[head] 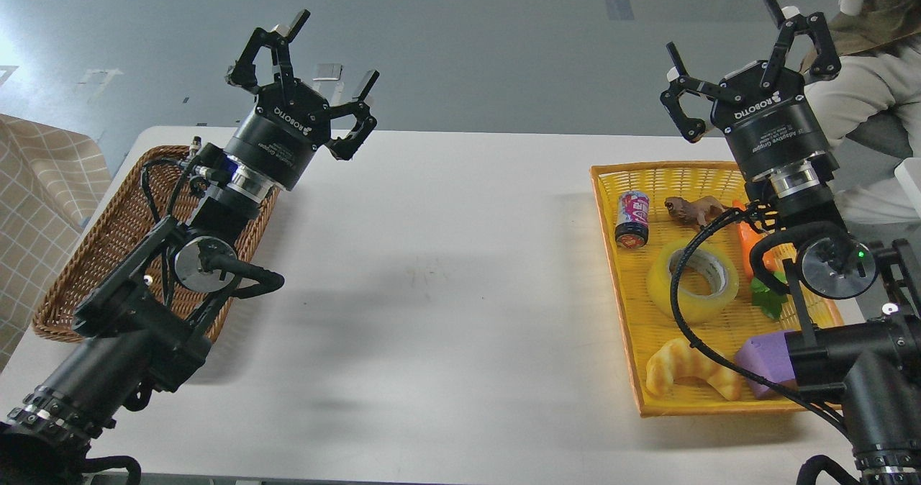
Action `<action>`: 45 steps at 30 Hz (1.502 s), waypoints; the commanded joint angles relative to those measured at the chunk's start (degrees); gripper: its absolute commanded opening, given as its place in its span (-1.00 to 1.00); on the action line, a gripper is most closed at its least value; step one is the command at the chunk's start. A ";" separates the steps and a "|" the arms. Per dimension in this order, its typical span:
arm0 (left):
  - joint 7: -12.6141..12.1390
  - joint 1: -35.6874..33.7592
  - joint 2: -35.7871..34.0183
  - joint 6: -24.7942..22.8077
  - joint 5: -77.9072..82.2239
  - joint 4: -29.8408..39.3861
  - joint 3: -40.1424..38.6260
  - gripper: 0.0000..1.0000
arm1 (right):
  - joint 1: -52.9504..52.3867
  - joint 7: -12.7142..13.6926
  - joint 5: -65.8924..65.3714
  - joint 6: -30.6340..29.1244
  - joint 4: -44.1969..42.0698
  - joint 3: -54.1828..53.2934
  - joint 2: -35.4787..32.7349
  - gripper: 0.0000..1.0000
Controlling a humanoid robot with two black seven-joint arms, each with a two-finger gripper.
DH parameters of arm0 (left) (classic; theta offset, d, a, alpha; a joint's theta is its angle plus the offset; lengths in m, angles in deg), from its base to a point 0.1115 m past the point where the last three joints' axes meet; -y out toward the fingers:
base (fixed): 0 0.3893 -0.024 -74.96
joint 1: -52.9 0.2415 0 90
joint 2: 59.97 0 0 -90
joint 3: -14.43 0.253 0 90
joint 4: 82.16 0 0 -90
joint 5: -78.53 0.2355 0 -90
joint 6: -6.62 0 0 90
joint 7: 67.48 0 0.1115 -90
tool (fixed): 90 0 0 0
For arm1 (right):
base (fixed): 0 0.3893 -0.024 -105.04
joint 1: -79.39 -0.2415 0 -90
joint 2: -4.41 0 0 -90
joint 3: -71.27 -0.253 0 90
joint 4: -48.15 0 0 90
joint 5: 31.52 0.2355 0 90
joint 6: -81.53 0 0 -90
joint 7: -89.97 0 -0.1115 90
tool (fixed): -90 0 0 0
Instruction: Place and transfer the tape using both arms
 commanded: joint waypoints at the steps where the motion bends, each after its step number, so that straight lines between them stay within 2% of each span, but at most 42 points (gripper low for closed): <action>1: 0.00 -0.35 0.03 0.00 0.00 -0.35 0.52 0.96 | 0.00 0.00 0.00 0.00 0.00 0.00 0.00 1.00; 32: 0.79 -0.96 -0.14 0.00 0.00 -0.79 -0.45 0.96 | 0.35 0.08 0.44 0.00 0.09 0.26 -0.53 1.00; 45: 0.00 -1.23 -1.20 0.00 0.00 -2.64 -0.36 0.96 | 0.09 0.08 0.35 0.00 -1.05 0.62 -1.85 1.00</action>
